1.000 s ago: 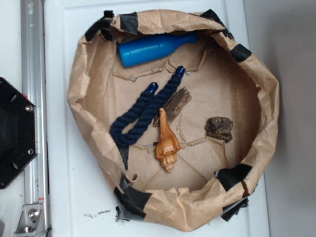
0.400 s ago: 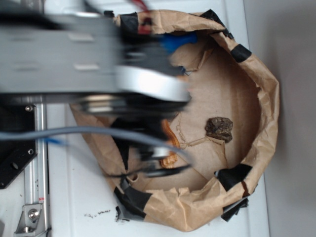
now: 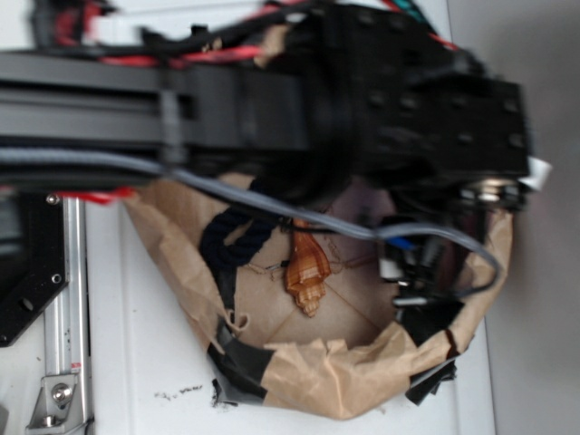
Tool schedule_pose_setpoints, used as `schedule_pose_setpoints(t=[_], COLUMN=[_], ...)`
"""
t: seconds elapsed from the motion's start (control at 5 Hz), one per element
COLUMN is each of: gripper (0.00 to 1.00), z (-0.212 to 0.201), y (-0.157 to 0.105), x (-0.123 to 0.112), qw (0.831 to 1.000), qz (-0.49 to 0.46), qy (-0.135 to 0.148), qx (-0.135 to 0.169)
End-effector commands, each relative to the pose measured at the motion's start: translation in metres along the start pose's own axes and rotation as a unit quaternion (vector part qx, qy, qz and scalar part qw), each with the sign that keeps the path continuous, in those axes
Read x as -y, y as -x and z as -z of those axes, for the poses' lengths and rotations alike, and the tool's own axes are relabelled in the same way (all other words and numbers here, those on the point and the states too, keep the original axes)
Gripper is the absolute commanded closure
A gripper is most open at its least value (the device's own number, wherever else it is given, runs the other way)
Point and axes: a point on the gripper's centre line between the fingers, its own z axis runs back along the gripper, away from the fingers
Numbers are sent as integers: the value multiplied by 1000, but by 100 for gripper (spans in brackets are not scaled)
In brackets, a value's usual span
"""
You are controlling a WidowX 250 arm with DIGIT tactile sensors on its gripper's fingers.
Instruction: Grab the rock.
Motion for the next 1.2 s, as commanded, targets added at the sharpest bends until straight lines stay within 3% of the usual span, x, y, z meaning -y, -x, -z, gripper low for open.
schedule_pose_setpoints(t=[0.0,0.2,0.4,0.6,0.8,1.0], gripper=[0,0,100,100,100,0], z=[40,46,53,31,3,-2], y=[-4,30,38,40,41,35], x=[25,38,34,20,13,6], qw=[997,995,996,999,999,999], qz=[70,81,70,48,44,31], qy=[30,29,-1,-10,26,35], qx=[-28,-47,-47,-20,12,20])
